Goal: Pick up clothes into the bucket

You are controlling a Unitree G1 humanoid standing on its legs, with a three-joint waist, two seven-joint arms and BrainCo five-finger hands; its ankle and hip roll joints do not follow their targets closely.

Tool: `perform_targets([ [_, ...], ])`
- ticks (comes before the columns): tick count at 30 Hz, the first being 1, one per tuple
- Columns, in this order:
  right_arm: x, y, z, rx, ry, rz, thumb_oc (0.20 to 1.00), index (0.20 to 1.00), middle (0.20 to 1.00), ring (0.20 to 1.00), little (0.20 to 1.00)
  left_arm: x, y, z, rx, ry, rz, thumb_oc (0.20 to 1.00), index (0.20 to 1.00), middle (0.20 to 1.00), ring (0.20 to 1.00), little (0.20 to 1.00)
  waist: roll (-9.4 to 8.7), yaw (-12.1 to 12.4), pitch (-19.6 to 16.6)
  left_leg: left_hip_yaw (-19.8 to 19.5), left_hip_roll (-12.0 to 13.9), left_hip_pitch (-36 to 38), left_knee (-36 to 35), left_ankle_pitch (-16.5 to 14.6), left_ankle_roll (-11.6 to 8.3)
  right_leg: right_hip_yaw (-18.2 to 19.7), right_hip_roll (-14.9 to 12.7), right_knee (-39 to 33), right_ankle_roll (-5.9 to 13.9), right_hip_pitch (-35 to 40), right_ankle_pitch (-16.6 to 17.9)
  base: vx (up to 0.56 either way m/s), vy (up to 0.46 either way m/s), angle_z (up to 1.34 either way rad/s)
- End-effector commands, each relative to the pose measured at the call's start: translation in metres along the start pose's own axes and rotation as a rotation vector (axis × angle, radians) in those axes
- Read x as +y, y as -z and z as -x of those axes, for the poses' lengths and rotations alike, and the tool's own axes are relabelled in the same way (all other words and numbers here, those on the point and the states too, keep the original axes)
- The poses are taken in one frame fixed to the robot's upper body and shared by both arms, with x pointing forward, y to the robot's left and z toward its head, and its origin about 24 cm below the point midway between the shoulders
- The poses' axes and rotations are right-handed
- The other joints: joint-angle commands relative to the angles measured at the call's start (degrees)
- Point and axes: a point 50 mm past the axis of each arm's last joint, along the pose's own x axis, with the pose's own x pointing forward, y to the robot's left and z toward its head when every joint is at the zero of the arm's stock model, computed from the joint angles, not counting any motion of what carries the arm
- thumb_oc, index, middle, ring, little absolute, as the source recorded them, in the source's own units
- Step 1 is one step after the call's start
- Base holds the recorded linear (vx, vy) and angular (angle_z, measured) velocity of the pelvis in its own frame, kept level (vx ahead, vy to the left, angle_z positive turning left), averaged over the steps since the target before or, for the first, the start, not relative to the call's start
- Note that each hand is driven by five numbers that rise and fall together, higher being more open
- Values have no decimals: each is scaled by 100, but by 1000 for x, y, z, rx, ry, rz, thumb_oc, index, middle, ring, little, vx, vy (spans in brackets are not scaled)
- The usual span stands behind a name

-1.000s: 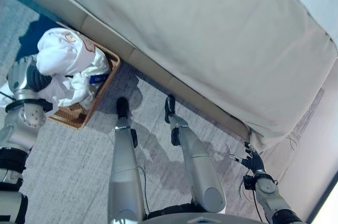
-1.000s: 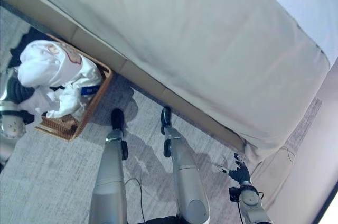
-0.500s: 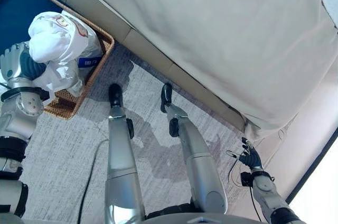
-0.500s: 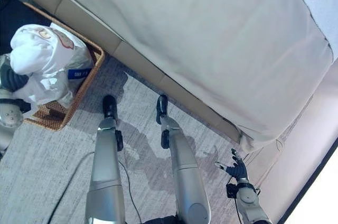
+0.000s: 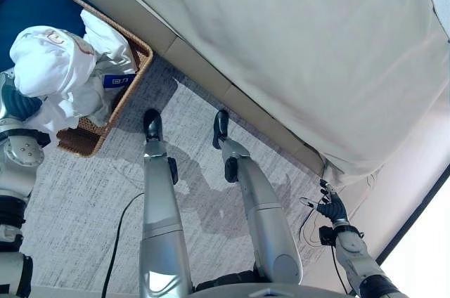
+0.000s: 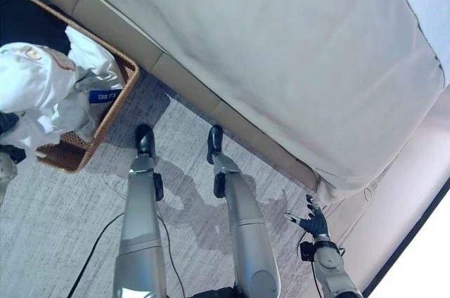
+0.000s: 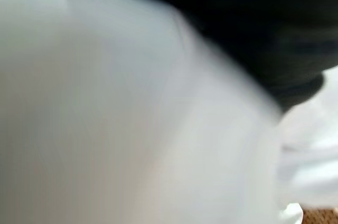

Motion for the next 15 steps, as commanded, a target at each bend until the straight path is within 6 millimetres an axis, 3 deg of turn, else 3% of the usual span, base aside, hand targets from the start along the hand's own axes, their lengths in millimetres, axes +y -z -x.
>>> perform_targets([
  [1, -10, 5, 7, -2, 9, 10, 1000, 1000, 1000, 1000, 1000, 42, -9, -19, -28, -205, 68, 1000, 1000, 1000, 1000, 1000, -511, 217, 95, 24, -248, 277, 288, -546, 219, 166, -142, -700, 283, 319, 296, -5, -19, 4],
  [10, -8, 3, 5, -6, 2, 21, 1000, 1000, 1000, 1000, 1000, 42, -9, -22, -41, -181, -64, 1000, 1000, 1000, 1000, 1000, -491, 235, 95, 54, -228, 438, 64, -447, 197, 131, -175, -790, 304, 434, 341, -4, -8, 4],
  [15, -8, 8, 6, 23, 6, 26, 1000, 1000, 1000, 1000, 1000, 24, -2, -10, -17, -112, -48, 1000, 1000, 1000, 1000, 1000, -272, 328, 95, 133, -251, 794, -172, -326, 194, 173, -239, -731, 299, 659, 308, -19, -9, 4],
])
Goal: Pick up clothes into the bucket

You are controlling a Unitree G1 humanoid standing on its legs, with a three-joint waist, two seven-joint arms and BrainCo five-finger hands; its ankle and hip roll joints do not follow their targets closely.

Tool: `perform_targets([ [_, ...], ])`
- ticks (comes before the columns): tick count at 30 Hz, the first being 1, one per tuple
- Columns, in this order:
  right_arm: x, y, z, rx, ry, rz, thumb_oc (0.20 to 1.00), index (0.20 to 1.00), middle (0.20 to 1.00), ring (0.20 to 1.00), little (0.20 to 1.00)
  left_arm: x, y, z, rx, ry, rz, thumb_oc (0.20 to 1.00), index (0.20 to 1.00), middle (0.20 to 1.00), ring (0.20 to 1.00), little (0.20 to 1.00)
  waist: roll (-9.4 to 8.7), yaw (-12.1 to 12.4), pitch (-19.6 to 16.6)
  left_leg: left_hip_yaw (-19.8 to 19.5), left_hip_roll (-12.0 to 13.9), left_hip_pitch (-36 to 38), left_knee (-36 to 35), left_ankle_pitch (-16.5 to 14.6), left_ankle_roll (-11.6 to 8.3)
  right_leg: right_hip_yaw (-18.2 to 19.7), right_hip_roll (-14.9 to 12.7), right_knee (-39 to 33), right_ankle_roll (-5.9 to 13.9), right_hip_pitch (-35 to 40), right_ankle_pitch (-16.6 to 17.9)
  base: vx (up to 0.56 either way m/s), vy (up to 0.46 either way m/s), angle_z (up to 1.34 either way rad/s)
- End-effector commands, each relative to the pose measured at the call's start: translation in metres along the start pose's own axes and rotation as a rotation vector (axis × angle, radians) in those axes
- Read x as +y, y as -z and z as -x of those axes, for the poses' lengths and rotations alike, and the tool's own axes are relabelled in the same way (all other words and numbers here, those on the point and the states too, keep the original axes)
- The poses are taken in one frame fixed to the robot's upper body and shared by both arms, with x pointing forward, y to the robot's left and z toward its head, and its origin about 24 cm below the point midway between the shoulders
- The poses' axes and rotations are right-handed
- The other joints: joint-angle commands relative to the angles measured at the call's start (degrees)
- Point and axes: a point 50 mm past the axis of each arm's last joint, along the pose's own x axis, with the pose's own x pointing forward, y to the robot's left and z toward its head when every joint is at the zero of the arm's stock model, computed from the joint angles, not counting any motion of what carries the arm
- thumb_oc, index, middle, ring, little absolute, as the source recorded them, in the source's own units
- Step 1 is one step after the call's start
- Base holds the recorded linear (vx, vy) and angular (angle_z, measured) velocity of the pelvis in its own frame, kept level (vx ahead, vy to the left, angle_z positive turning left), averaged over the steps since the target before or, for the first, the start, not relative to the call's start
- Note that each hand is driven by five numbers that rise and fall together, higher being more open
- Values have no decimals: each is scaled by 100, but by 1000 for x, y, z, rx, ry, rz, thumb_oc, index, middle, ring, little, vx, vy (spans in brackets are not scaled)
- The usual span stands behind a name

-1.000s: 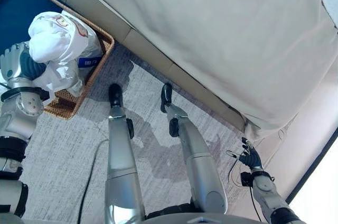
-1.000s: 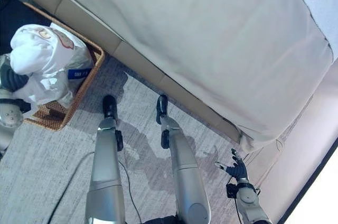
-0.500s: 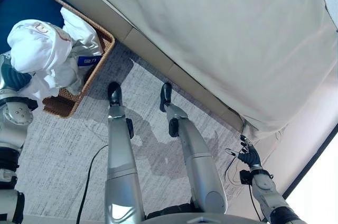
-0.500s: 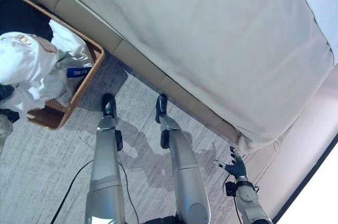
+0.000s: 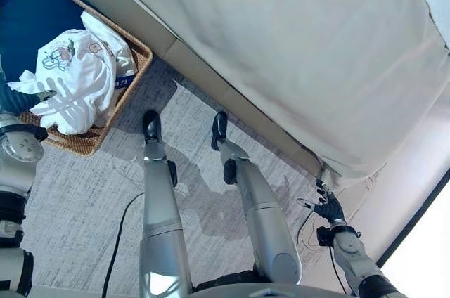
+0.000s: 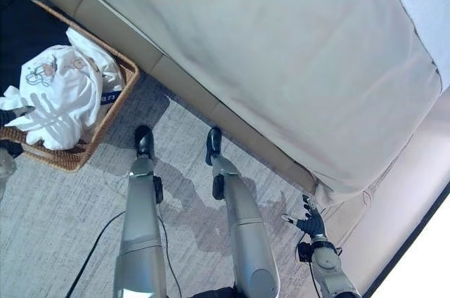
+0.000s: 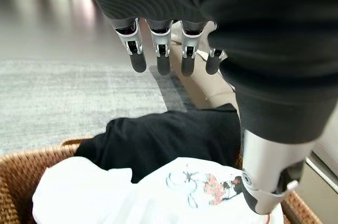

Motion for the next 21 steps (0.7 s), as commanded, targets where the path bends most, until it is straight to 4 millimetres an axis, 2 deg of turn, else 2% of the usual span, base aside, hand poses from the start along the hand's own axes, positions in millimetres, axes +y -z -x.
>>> perform_targets([
  [1, -13, 8, 5, 30, 36, 14, 1000, 1000, 1000, 1000, 1000, 12, 1, -3, -13, -44, -7, 1000, 1000, 1000, 1000, 1000, -209, 349, 96, 191, -253, 455, 308, -534, 292, 280, -204, -473, 317, 397, 250, -34, -14, 5],
  [2, -14, 8, 4, 35, 40, 20, 1000, 1000, 1000, 1000, 1000, 2, 3, 3, -4, -13, 5, 1000, 1000, 1000, 1000, 1000, -137, 383, 96, 214, -273, 595, 238, -508, 296, 297, -225, -450, 313, 509, 223, -51, -36, -2],
  [3, -15, 7, 1, 38, 49, 33, 1000, 1000, 1000, 1000, 1000, -23, 6, 18, 39, 68, 77, 1000, 1000, 1000, 1000, 1000, 26, 440, 96, 274, -300, 981, 62, -446, 299, 325, -274, -319, 295, 762, 130, -41, -27, -4],
  [4, -16, 7, 1, 40, 50, 35, 1000, 1000, 1000, 1000, 1000, -24, 6, 18, 39, 70, 78, 1000, 1000, 1000, 1000, 1000, 29, 438, 96, 276, -303, 1000, 46, -443, 299, 327, -278, -321, 296, 775, 126, -34, -11, -5],
  [5, -18, 6, 0, 45, 59, 38, 1000, 1000, 1000, 1000, 1000, -36, 3, 24, 57, 104, 132, 1000, 1000, 1000, 1000, 1000, 118, 447, 96, 303, -333, 1191, -33, -399, 311, 358, -314, -239, 277, 908, 74, -90, 24, 6],
  [6, -21, 2, -4, 37, 78, 39, 1000, 1000, 1000, 1000, 1000, -48, 0, 31, 76, 133, 213, 1000, 1000, 1000, 1000, 1000, 227, 441, 96, 341, -402, 1278, -193, -149, 326, 349, -386, -199, 219, 940, 145, -97, 21, 12],
  [7, -24, 0, -6, 33, 86, 39, 1000, 1000, 1000, 1000, 1000, -60, -3, 40, 95, 176, 279, 1000, 1000, 1000, 1000, 1000, 344, 470, 96, 360, -434, 1514, -306, -119, 326, 351, -406, -108, 199, 1098, 70, -87, 14, 17],
  [8, -24, 0, -6, 34, 87, 40, 1000, 1000, 1000, 1000, 1000, -60, -3, 41, 95, 177, 279, 1000, 1000, 1000, 1000, 1000, 346, 467, 96, 359, -437, 1528, -318, -116, 326, 349, -409, -111, 199, 1108, 68, 3, 34, 22],
  [9, -31, 1, -9, 58, 128, 19, 1000, 1000, 1000, 1000, 1000, -92, -3, 66, 185, 279, 421, 1000, 1000, 1000, 1000, 1000, 565, 471, 96, 372, -500, 2066, -559, -51, 324, 369, -458, 2, 148, 1529, -81, 3, 38, 20],
  [11, -36, 0, -11, 63, 149, 8, 1000, 1000, 1000, 1000, 1000, -116, -4, 93, 283, 355, 574, 1000, 1000, 1000, 1000, 1000, 743, 447, 96, 351, -523, 2614, -816, 16, 306, 375, -477, 9, 133, 1999, -180, 39, -3, 13],
  [12, -41, 2, -14, 89, 168, -15, 1000, 1000, 1000, 1000, 1000, -133, -4, 114, 363, 434, 704, 1000, 1000, 1000, 1000, 1000, 899, 427, 96, 309, -517, 3258, -1074, 57, 285, 377, -466, -61, 118, 2596, -247, 73, -40, 8],
  [13, -41, 2, -14, 90, 168, -15, 1000, 1000, 1000, 1000, 1000, -133, -4, 115, 364, 435, 704, 1000, 1000, 1000, 1000, 1000, 900, 424, 96, 307, -517, 3271, -1085, 60, 285, 374, -466, -71, 118, 2609, -246, 90, -63, 6],
  [14, -42, 1, -15, 84, 169, -35, 1000, 1000, 1000, 1000, 1000, -142, -5, 129, 408, 478, 801, 1000, 1000, 1000, 1000, 1000, 956, 413, 96, 287, -502, 3577, -1238, 110, 266, 345, -455, -129, 117, 2893, -263, 79, -71, 2],
  [15, -42, 3, -14, 94, 165, -60, 1000, 1000, 1000, 1000, 1000, -152, -9, 147, 442, 535, 866, 1000, 1000, 1000, 1000, 1000, 1013, 418, 2, 261, -502, 3827, -1346, 121, 254, 345, -431, -205, 114, 3155, -286, 210, -122, 2],
  [16, -41, 12, -10, 126, 147, -88, 1000, 1000, 1000, 1000, 1000, -165, -8, 176, 482, 644, 904, 1000, 1000, 1000, 1000, 1000, 1096, 414, -324, 275, -480, 4205, -1546, 104, 236, 366, -396, -336, 107, 3481, -343, 179, -93, 4],
  [17, -41, 12, -10, 126, 147, -88, 1000, 1000, 1000, 1000, 1000, -165, -8, 176, 482, 645, 904, 1000, 1000, 1000, 1000, 1000, 1100, 411, -336, 270, -479, 4197, -1567, 128, 237, 361, -395, -360, 108, 3476, -320, 197, -88, 1],
  [19, -34, 32, 0, 203, 121, -128, 1000, 1000, 1000, 1000, 1000, -175, -3, 211, 564, 705, 928, 1000, 1000, 1000, 1000, 1000, 1169, 450, -827, 262, -479, 4639, -1803, 105, 222, 358, -316, -600, 86, 3885, -356, 184, -108, -1],
  [20, -34, 32, 0, 203, 121, -128, 1000, 1000, 1000, 1000, 1000, -175, -3, 212, 565, 705, 928, 1000, 1000, 1000, 1000, 1000, 1170, 449, -823, 260, -477, 4656, -1813, 106, 221, 356, -314, -609, 86, 3901, -355, 210, -156, -4],
  [21, -24, 42, 5, 243, 99, -167, 1000, 1000, 1000, 1000, 1000, -180, -3, 233, 596, 737, 920, 1000, 1000, 1000, 1000, 1000, 1190, 500, -1116, 221, -484, 4908, -1914, 82, 210, 335, -260, -778, 68, 4183, -377, 95, -86, -4],
])
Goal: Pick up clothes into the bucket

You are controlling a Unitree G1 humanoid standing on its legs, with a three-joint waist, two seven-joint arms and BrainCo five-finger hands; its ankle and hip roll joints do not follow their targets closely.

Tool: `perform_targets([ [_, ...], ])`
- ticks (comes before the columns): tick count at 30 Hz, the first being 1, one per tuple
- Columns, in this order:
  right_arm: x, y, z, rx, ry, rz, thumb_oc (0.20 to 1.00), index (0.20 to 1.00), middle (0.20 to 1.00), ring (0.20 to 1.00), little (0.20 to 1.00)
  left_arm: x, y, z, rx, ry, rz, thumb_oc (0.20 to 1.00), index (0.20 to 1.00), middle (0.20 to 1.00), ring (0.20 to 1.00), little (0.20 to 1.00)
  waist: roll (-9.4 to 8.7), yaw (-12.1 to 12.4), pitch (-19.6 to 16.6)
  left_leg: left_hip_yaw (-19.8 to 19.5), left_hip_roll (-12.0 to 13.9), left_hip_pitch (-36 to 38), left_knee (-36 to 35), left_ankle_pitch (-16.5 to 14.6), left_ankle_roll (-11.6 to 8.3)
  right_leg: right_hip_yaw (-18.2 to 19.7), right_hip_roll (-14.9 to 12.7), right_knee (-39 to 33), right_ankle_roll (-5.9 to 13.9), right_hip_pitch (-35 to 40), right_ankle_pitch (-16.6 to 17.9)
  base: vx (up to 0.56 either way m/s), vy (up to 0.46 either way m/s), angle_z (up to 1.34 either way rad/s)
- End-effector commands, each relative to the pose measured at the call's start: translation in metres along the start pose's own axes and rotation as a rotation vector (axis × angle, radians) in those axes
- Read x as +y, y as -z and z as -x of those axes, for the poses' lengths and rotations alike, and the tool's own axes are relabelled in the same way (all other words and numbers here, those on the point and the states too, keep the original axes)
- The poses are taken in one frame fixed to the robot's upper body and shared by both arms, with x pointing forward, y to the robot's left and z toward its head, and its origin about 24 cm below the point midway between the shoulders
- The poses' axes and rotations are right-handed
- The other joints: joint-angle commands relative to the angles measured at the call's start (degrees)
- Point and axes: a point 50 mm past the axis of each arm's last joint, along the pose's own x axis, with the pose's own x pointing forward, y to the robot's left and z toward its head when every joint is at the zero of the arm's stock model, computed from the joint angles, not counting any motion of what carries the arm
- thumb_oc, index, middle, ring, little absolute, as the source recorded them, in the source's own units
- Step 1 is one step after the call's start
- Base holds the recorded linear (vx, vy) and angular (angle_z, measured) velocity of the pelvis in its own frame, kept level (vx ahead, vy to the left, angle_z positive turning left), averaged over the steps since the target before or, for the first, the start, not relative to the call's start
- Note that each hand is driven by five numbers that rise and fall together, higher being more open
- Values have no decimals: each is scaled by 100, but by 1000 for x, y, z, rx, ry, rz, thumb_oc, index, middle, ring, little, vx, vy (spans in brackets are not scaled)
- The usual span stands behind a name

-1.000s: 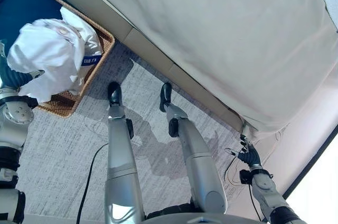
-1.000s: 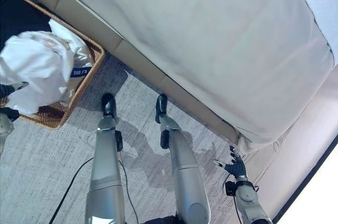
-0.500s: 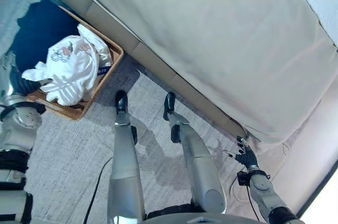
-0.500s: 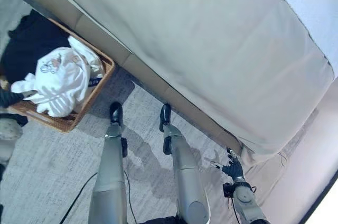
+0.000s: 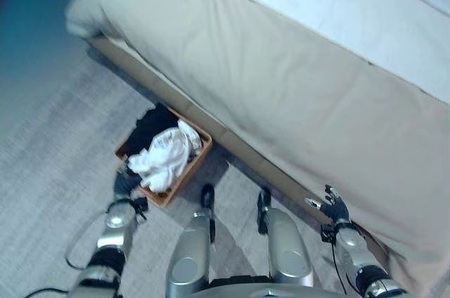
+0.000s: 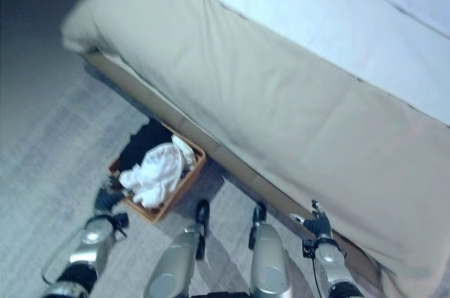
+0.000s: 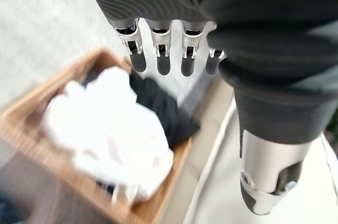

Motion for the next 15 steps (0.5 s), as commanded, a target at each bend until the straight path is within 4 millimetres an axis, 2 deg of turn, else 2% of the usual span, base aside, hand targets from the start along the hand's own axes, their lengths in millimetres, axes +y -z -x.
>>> perform_targets([
  [1, -12, 13, 6, 41, 17, -60, 1000, 1000, 1000, 1000, 1000, -6, -11, -3, -80, 30, 14, 1000, 1000, 1000, 1000, 1000, -57, -1, -473, -133, -196, 93, 324, -238, -12, 73, 178, -570, 19, 429, 293, 139, -127, 7],
  [3, -7, 21, 10, 62, 1, -96, 1000, 1000, 1000, 1000, 1000, -10, 4, 3, -32, 50, 15, 1000, 1000, 1000, 1000, 1000, -69, 32, -715, -126, -175, 333, 242, -268, -30, 72, 210, -721, 7, 692, 268, 105, -88, 9],
  [5, -2, 37, 16, 121, -20, -112, 1000, 1000, 1000, 1000, 1000, -21, 34, 18, 74, 118, 17, 1000, 1000, 1000, 1000, 1000, -78, 77, -1043, -115, -148, 614, 193, -335, -45, 38, 238, -925, -4, 1057, 241, 136, -88, 1],
  [6, -2, 37, 16, 121, -20, -112, 1000, 1000, 1000, 1000, 1000, -21, 35, 18, 74, 118, 16, 1000, 1000, 1000, 1000, 1000, -77, 77, -1041, -116, -147, 622, 189, -335, -45, 37, 239, -931, -4, 1066, 243, 114, -60, 3],
  [7, -1, 40, 18, 132, -29, -104, 1000, 1000, 1000, 1000, 1000, -23, 45, 24, 113, 137, 10, 1000, 1000, 1000, 1000, 1000, -83, 92, -1142, -96, -123, 719, 156, -355, -50, 20, 250, -995, -4, 1199, 231, 83, -30, 3],
  [10, 1, 54, 25, 186, -45, -109, 1000, 1000, 1000, 1000, 1000, -25, 84, 45, 284, 170, -76, 1000, 1000, 1000, 1000, 1000, -114, 81, -1440, -23, -87, 1020, 98, -450, -41, 4, 277, -1194, -4, 1577, 211, 113, -27, 3],
  [11, 1, 54, 25, 186, -45, -109, 1000, 1000, 1000, 1000, 1000, -25, 84, 45, 284, 170, -76, 1000, 1000, 1000, 1000, 1000, -114, 82, -1433, -22, -86, 1031, 94, -450, -41, 5, 278, -1199, -5, 1588, 212, 84, -15, 4],
  [12, 2, 58, 27, 208, -43, -74, 1000, 1000, 1000, 1000, 1000, -25, 95, 51, 338, 174, -111, 1000, 1000, 1000, 1000, 1000, -137, 73, -1499, 5, -81, 1092, 87, -476, -40, 15, 287, -1250, -3, 1674, 213, 49, -11, 2],
  [15, 6, 62, 29, 213, -25, -77, 1000, 1000, 1000, 1000, 1000, -27, 111, 63, 408, 183, -157, 1000, 1000, 1000, 1000, 1000, -168, 25, -1618, 96, -50, 1243, 20, -520, -30, 78, 311, -1433, 7, 1821, 252, 33, 3, 0],
])
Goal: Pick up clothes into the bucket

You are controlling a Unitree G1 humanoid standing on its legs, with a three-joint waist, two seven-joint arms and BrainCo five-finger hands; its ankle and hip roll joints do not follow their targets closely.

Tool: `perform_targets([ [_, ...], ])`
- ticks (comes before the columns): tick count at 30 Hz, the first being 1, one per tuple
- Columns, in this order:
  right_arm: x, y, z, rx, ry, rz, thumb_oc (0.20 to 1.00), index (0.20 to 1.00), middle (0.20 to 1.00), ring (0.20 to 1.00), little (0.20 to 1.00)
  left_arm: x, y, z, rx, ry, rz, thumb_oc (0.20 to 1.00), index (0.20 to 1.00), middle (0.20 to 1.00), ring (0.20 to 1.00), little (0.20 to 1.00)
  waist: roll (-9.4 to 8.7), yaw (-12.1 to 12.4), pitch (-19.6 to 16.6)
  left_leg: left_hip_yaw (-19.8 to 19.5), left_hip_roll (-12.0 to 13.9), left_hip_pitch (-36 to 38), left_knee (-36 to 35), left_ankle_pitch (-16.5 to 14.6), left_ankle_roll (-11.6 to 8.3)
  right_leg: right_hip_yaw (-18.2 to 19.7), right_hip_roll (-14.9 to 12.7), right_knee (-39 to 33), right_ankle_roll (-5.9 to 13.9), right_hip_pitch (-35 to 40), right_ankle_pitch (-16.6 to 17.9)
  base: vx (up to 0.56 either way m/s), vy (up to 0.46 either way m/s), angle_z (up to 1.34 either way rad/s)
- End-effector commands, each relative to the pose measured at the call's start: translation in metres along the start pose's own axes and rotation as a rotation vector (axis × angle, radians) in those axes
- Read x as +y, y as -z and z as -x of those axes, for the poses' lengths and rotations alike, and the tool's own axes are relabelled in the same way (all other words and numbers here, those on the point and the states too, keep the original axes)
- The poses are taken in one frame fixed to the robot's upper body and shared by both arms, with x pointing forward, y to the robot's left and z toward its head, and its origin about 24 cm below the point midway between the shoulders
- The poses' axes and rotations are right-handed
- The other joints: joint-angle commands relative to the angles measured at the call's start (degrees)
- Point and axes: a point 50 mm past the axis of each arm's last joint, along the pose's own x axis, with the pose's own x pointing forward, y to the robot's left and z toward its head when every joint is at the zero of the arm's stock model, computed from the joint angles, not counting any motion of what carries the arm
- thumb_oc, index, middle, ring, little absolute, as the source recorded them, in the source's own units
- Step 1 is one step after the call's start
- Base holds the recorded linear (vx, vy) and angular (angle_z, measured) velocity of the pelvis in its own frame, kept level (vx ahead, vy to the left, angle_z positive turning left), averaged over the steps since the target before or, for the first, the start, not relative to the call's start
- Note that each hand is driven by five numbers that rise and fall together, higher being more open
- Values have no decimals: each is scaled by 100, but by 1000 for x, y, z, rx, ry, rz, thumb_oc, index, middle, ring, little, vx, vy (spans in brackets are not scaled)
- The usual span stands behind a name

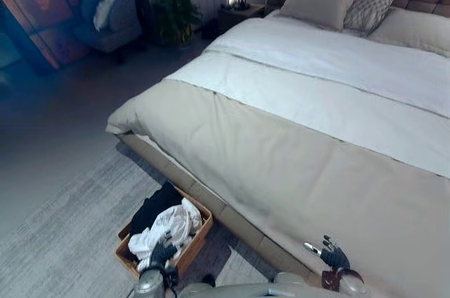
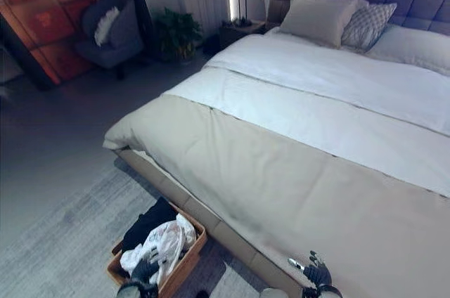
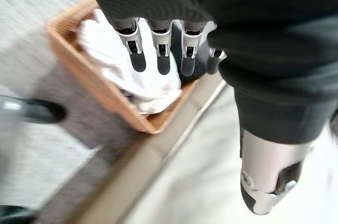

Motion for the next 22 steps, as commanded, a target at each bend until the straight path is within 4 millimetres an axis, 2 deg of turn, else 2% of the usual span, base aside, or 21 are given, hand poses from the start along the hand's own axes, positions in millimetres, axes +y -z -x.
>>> perform_targets([
  [1, 5, -21, -5, -77, 18, -1, 1000, 1000, 1000, 1000, 1000, -4, -22, -6, -77, 19, -95, 1000, 1000, 1000, 1000, 1000, -263, 2, 172, 245, -415, 1, 447, -492, 89, 351, -51, -1191, 312, 613, 757, 1, 44, -1],
  [4, 18, -10, -2, -43, -53, 80, 1000, 1000, 1000, 1000, 1000, -10, -10, -4, -41, 58, -207, 1000, 1000, 1000, 1000, 1000, -295, -14, 94, 374, -379, 79, 291, -466, 100, 422, -63, -1360, 350, 653, 864, 1, 14, -12],
  [7, 21, 1, 0, 0, -79, 146, 1000, 1000, 1000, 1000, 1000, -13, -10, -3, -37, 76, -207, 1000, 1000, 1000, 1000, 1000, -335, -8, 104, 383, -378, 129, 206, -430, 108, 389, -63, -1305, 355, 673, 866, 2, 15, -17],
  [22, 34, 2, -1, 17, -131, 308, 1000, 1000, 1000, 1000, 1000, -18, -19, -7, -51, 107, -275, 1000, 1000, 1000, 1000, 1000, -395, 41, 93, 455, -404, 220, 53, -421, 158, 445, -130, -1506, 440, 746, 1005, -5, 12, -3],
])
